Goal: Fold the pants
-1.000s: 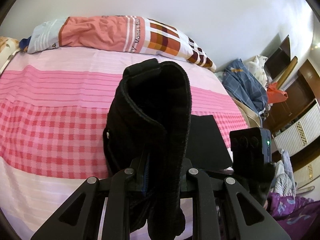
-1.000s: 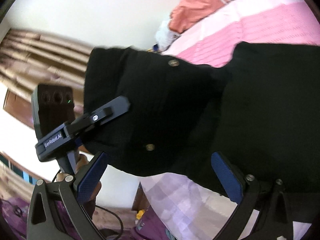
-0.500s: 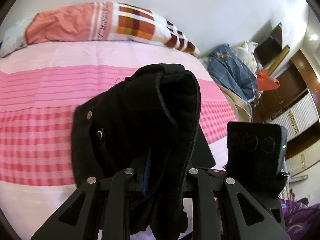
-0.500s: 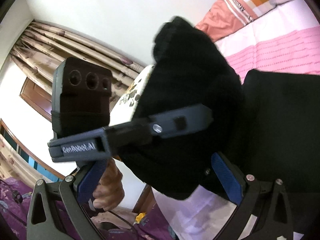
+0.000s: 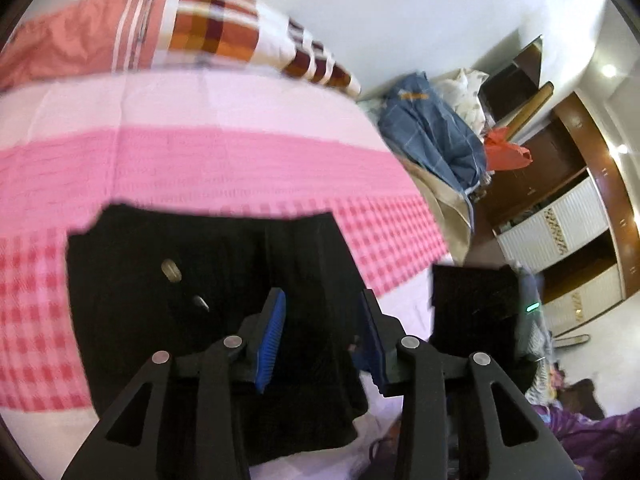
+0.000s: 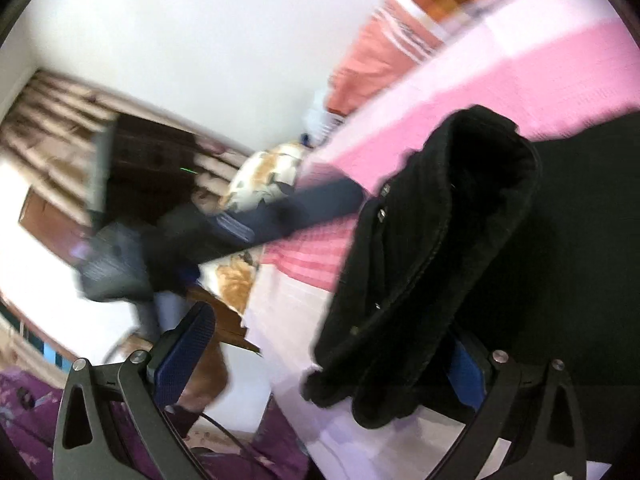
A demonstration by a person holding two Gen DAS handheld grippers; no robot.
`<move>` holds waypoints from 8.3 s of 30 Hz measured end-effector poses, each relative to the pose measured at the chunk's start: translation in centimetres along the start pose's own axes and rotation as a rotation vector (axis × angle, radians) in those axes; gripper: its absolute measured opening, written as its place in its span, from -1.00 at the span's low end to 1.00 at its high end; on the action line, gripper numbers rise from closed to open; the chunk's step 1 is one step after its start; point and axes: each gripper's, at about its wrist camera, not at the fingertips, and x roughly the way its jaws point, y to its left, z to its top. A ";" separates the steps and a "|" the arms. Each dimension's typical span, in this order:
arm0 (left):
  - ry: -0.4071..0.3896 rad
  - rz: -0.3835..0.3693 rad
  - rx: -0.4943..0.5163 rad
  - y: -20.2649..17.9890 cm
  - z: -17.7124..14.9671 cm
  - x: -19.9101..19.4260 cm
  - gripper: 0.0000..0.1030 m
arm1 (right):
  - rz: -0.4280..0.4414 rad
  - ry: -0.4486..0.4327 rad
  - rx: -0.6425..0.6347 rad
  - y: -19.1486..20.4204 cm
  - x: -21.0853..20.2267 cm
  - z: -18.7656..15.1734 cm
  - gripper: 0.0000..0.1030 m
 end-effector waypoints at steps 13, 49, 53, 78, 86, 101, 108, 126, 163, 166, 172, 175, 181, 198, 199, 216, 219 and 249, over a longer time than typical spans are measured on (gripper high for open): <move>-0.059 0.112 -0.064 3.2 -0.6 -2.3 -0.10 | -0.086 0.028 -0.001 -1.5 0.4 0.5 0.59; 0.042 0.212 -0.162 6.5 -5.8 0.9 0.08 | -0.102 -0.180 0.290 -10.3 -11.8 0.6 -0.66; 0.047 0.210 -0.174 6.5 -5.6 1.7 0.08 | -0.089 -0.164 0.297 -11.0 -11.8 0.4 -0.66; 0.043 0.250 -0.118 5.8 -6.6 4.6 0.16 | -0.230 -0.105 0.220 -10.3 -13.4 -1.9 -0.68; 0.007 0.248 -0.175 7.7 -6.7 3.1 0.17 | -0.209 -0.113 0.246 -10.6 -13.7 -2.2 -0.66; 0.005 0.298 -0.167 8.9 -6.2 3.0 0.17 | -0.316 -0.165 0.169 -8.6 -14.7 -1.3 -0.45; 0.020 0.294 -0.142 8.0 -6.5 4.2 0.17 | -0.285 -0.115 -0.148 -0.1 -11.5 5.1 -0.45; -0.037 0.215 -0.138 8.1 -10.2 3.9 0.31 | -0.506 0.447 -0.480 1.2 15.6 13.9 -0.28; -0.053 0.107 -0.171 8.8 -10.5 4.4 0.56 | -0.395 -0.057 -0.156 -2.2 -5.8 12.6 0.31; -0.044 0.093 -0.191 9.6 -10.1 4.1 0.56 | -0.400 -0.092 -0.104 -3.2 -9.5 9.0 0.37; -0.015 0.087 -0.193 9.9 -9.2 4.4 0.56 | -0.451 -0.089 -0.052 -5.1 -11.5 4.6 0.42; 0.006 0.096 -0.163 9.6 -8.9 4.8 0.56 | -0.459 -0.103 -0.001 -6.7 -12.0 3.9 0.43; 0.038 0.103 -0.128 9.3 -8.4 5.3 0.56 | -0.401 -0.095 0.020 -7.7 -11.2 3.6 0.43; 0.049 0.052 -0.087 9.2 -6.4 7.0 0.66 | -0.293 -0.052 0.075 -10.8 -10.8 4.7 0.42; 0.047 0.047 -0.078 9.2 -6.4 7.1 0.67 | -0.259 -0.009 0.066 -10.5 -10.2 4.4 0.42; 0.078 0.223 0.130 6.4 -7.0 8.8 0.75 | -0.224 0.076 0.009 -9.7 -8.6 4.1 0.46; 0.079 0.229 0.134 6.3 -7.0 8.9 0.77 | -0.230 0.058 0.003 -9.5 -8.7 3.9 0.54; 0.070 0.276 0.195 5.0 -7.5 10.3 0.98 | -0.316 0.064 0.108 -10.6 -8.6 5.0 -0.30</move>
